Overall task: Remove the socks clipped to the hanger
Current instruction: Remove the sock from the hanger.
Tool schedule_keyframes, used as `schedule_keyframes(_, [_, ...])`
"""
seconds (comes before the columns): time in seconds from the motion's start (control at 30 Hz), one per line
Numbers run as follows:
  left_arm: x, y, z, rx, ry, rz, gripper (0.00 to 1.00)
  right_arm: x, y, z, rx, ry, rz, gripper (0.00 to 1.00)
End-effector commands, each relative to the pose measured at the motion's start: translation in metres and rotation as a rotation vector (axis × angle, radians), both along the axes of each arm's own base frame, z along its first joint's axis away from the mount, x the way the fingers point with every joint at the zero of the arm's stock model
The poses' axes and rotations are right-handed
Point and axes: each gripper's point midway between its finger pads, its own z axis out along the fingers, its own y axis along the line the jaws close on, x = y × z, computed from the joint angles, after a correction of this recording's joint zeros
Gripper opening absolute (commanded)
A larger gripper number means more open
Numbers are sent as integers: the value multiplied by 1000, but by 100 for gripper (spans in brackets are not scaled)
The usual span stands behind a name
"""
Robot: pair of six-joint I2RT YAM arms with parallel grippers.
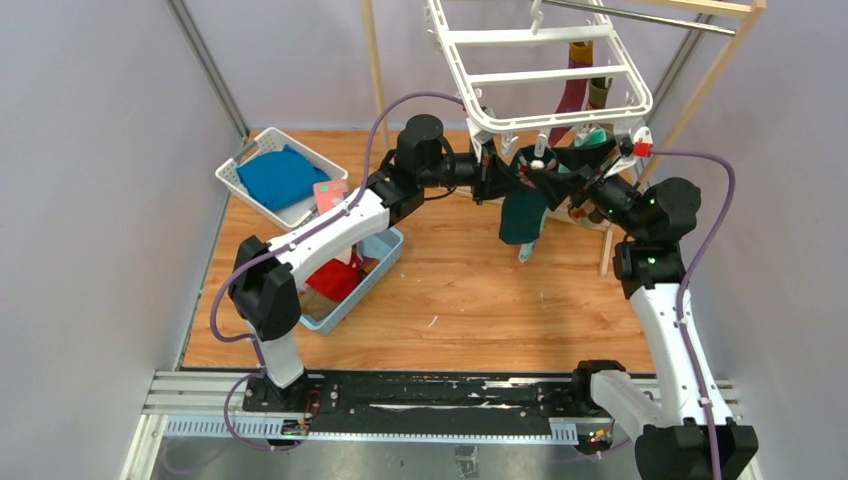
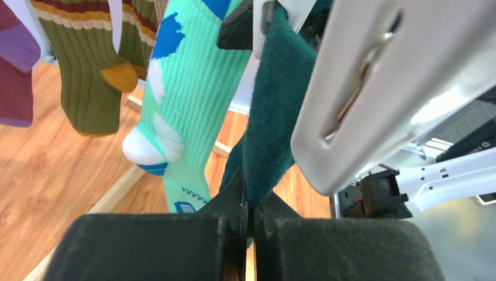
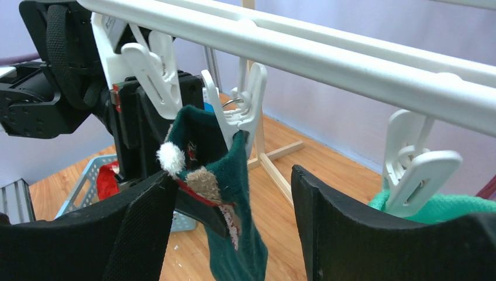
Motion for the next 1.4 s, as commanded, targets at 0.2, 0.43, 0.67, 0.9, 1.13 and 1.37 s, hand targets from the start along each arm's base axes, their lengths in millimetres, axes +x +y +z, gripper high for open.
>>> schedule_keyframes(0.2, [-4,0,18,-39,-2,-29,0,-8,-1,51,155,-214,28,70])
schedule_keyframes(0.43, [-4,0,16,-37,-6,-25,0,2,-6,61,235,-189,6,66])
schedule_keyframes(0.67, [-3,-1,17,-38,-7,-23,0,8,-6,61,262,-168,10,57])
schedule_keyframes(0.9, [-2,-1,14,-34,-4,-24,0,7,-3,65,275,-175,36,50])
schedule_keyframes(1.13, [-2,-1,12,-31,-2,-22,0,6,2,67,290,-171,67,47])
schedule_keyframes(1.37, [-1,0,13,-27,-5,-17,0,4,1,70,299,-181,65,25])
